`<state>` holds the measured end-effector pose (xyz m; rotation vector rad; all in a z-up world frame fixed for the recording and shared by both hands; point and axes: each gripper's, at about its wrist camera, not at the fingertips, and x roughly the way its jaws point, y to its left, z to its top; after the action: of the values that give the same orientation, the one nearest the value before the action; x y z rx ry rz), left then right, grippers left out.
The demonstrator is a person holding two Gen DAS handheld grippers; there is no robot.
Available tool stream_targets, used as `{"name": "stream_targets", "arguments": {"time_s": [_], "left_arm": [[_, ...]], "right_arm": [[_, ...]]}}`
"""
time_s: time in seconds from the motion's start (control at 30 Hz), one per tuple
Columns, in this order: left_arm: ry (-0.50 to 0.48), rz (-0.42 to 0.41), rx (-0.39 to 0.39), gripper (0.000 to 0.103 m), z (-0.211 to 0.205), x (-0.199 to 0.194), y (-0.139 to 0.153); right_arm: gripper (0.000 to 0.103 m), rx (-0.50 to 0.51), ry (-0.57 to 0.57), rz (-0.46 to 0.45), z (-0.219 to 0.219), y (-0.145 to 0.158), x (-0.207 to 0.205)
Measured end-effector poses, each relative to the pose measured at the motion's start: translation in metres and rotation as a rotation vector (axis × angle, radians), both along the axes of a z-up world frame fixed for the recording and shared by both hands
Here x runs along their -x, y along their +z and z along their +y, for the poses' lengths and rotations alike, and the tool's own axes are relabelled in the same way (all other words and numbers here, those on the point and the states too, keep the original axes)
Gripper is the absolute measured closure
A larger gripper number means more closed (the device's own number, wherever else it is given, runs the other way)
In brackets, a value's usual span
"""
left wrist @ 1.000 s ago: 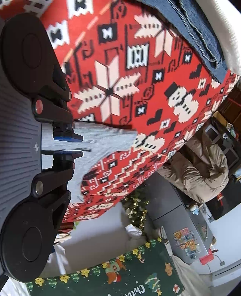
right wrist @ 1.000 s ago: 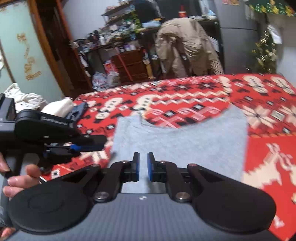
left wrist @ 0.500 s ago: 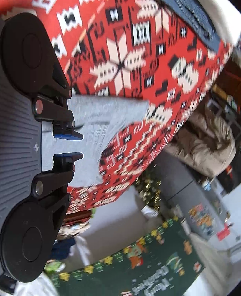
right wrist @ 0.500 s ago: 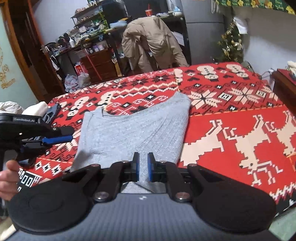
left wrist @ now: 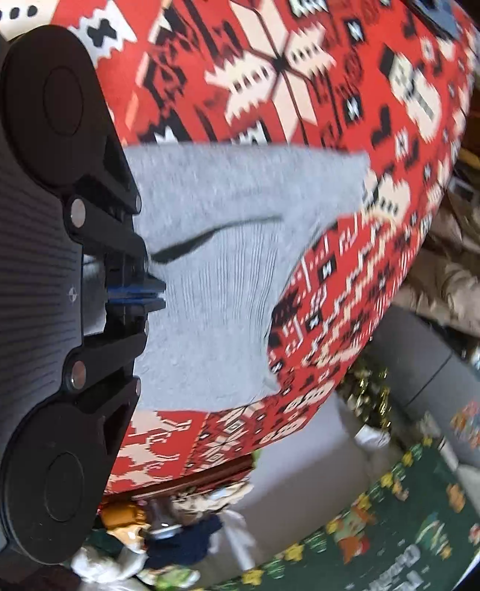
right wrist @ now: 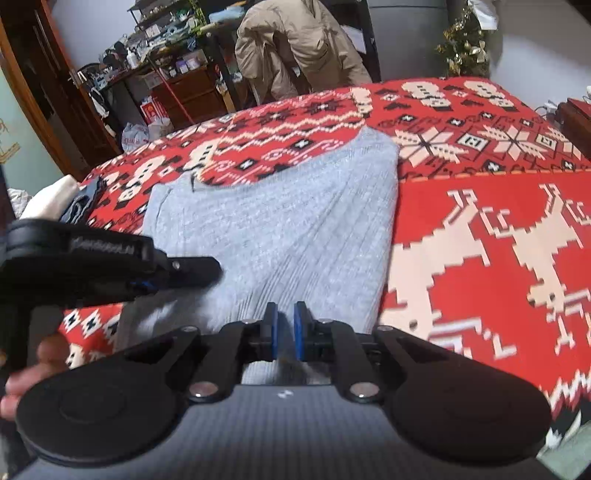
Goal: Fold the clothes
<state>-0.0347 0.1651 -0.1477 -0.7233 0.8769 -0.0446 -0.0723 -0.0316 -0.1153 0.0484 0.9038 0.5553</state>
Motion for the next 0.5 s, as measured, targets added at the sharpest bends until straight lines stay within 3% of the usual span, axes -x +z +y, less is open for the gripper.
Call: {"name": "stream_targets", "arguments": {"time_s": [0.2,0.37,0.5], "left_arm": [[0.031,-0.020,-0.046,0.099,0.002,0.008,0.009],[0.095,-0.054,-0.094,0.098,0.005,0.013,0.018],[0.122,-0.034,-0.074,0.098,0.011,0.012,0.014]], "right_arm": [[0.093,-0.050,-0.083,-0.076,-0.019,0.021,-0.008],[0.093,-0.064,-0.179,-0.115,-0.029,0.014,-0.045],[0.093,-0.079,-0.199,-0.153,-0.026,0.006,-0.068]]}}
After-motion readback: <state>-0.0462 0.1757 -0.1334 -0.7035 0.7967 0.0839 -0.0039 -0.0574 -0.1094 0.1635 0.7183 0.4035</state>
